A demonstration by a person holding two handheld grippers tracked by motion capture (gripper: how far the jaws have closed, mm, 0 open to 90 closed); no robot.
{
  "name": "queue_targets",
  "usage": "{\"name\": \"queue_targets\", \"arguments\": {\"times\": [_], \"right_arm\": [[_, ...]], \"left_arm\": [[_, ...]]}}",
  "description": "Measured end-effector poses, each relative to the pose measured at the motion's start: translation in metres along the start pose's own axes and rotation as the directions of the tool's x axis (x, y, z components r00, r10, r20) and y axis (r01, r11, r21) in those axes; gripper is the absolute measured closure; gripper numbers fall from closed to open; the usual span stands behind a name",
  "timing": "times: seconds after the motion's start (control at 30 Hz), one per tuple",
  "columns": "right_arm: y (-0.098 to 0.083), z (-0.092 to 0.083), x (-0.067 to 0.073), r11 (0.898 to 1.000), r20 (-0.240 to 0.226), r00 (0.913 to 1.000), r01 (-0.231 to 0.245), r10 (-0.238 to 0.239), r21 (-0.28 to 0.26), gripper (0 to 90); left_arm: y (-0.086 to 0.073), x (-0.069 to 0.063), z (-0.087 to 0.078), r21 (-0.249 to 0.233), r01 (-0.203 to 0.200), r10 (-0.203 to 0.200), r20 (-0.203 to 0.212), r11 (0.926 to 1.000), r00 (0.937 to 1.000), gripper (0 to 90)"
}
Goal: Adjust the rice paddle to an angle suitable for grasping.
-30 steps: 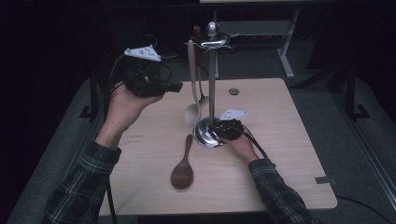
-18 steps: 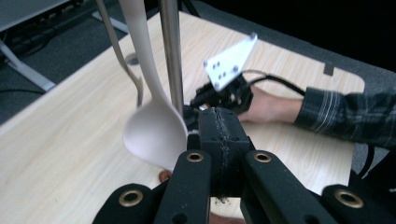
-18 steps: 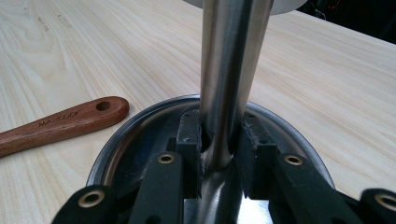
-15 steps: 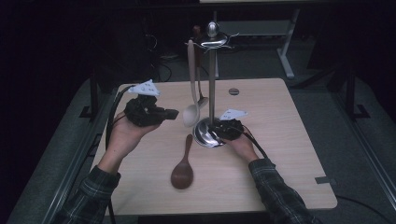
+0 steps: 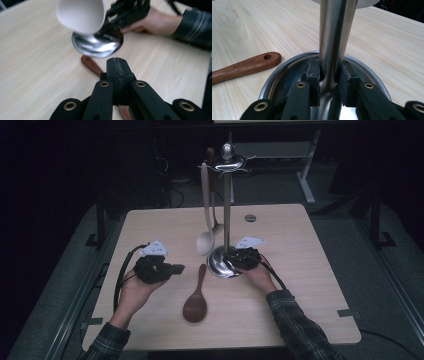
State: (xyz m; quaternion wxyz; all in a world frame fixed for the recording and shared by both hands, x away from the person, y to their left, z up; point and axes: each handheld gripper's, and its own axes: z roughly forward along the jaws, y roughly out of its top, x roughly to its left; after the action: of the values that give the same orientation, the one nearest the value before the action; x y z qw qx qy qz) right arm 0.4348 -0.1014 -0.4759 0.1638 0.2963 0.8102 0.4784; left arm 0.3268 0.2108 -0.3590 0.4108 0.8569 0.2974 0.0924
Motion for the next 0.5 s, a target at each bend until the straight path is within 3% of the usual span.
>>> {"name": "queue_targets", "arguments": {"times": [0.1, 0.2, 0.27, 0.37, 0.5], "right_arm": [[0.000, 0.000, 0.000, 1.000, -0.001, 1.0000, 0.000, 0.000, -0.001, 72.0], [0.000, 0.000, -0.001, 1.000, -0.005, 1.0000, -0.006, 0.006, -0.004, 71.0], [-0.001, -0.001, -0.001, 1.000, -0.025, 0.9995, -0.022, 0.022, -0.010, 62.9], [0.001, -0.005, 0.001, 1.000, -0.010, 0.9997, -0.021, 0.021, 0.015, 46.9], [0.007, -0.019, 0.004, 0.999, -0.004, 0.9994, -0.035, 0.035, 0.035, 34.7]], "left_arm": [[-0.014, 0.002, 0.005, -0.019, 0.031, -0.031, 0.007, 0.9993, 0.9995, 90.0], [-0.021, 0.004, 0.007, -0.005, 0.026, -0.026, 0.008, 0.9997, 0.9996, 90.0], [-0.022, 0.006, 0.006, -0.018, 0.042, -0.042, 0.018, 0.9989, 0.9990, 90.0], [-0.024, 0.007, 0.004, -0.025, 0.033, -0.032, 0.015, 0.9991, 0.9994, 90.0], [-0.028, 0.007, 0.003, -0.032, 0.048, -0.047, 0.021, 0.9983, 0.9987, 90.0]]}}
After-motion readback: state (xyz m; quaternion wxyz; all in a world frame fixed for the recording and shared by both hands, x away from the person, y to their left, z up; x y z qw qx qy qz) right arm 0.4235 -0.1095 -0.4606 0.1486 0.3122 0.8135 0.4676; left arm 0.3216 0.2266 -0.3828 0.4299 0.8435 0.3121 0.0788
